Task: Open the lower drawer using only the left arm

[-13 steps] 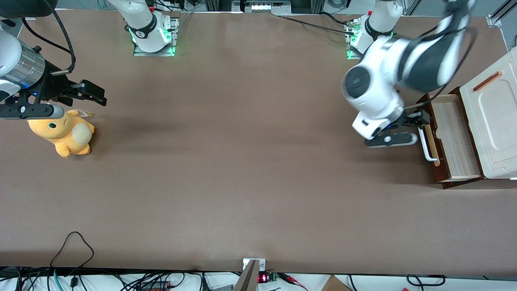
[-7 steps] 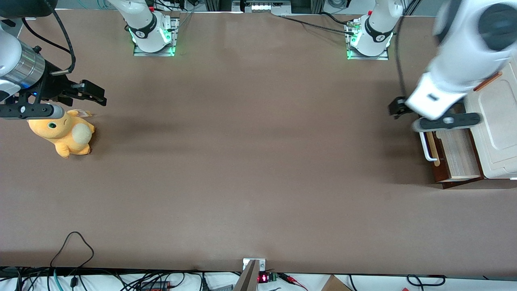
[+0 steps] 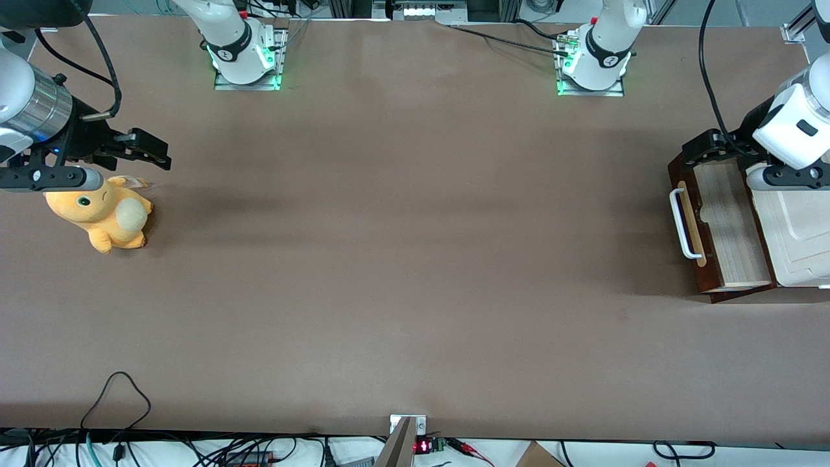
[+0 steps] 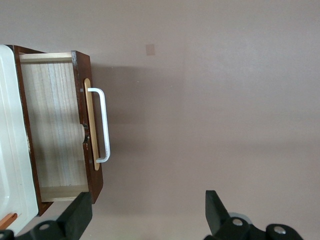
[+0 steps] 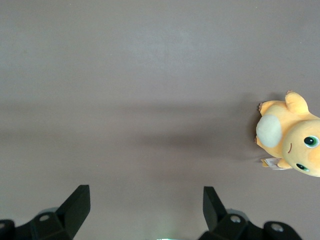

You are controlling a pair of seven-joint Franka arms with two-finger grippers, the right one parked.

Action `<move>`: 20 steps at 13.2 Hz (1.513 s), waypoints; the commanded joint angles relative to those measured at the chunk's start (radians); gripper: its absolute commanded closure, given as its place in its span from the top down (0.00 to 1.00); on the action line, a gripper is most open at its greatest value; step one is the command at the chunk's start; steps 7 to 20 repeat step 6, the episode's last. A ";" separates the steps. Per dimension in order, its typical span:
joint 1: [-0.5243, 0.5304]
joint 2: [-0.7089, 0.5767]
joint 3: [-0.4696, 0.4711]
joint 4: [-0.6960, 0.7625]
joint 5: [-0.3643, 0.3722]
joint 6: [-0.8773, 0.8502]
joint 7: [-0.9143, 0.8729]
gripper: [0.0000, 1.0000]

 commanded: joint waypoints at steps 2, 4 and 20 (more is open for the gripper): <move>-0.002 0.001 0.002 0.019 -0.009 -0.021 0.019 1.00; -0.002 0.003 0.002 0.019 -0.017 -0.019 0.019 1.00; -0.002 0.003 0.002 0.019 -0.012 -0.019 0.020 1.00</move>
